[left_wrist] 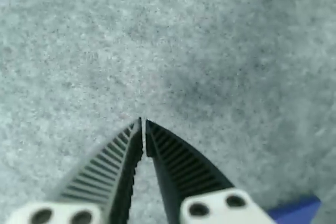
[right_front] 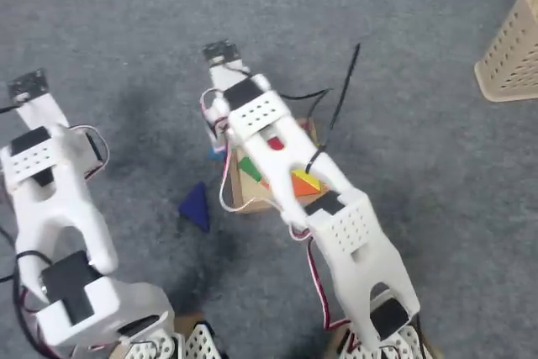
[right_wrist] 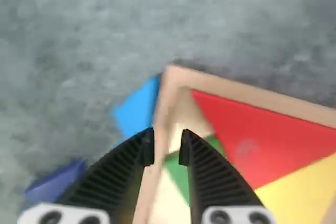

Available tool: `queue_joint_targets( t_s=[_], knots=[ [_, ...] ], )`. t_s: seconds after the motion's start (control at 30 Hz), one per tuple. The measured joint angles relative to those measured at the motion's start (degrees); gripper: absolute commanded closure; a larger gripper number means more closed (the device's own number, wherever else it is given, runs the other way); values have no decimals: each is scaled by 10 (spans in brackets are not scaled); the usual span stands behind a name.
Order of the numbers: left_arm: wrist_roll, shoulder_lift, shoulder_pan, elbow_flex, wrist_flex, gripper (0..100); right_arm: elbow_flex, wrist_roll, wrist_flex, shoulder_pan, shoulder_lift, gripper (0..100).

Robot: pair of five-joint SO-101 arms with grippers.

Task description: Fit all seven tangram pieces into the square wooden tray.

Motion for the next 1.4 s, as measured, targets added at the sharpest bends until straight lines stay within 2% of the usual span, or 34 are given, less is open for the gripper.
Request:
queue_joint_targets(
  t_s=[0.23, 0.37, 0.6, 0.87, 1.4],
  knots=[
    [4, 0, 9, 0, 0, 987, 0, 23, -1, -58, 0, 907],
    [1, 0, 10, 0, 0, 987, 0, 39, -21, -68, 2, 907],
    [1, 0, 9, 0, 0, 987, -12, 41, -47, -68, 46, 906],
    [1, 0, 9, 0, 0, 987, -98, 100, 25, -25, 46, 906],
    [1, 0, 9, 0, 0, 987, -168, 105, 33, -5, 129, 906]
  ],
)
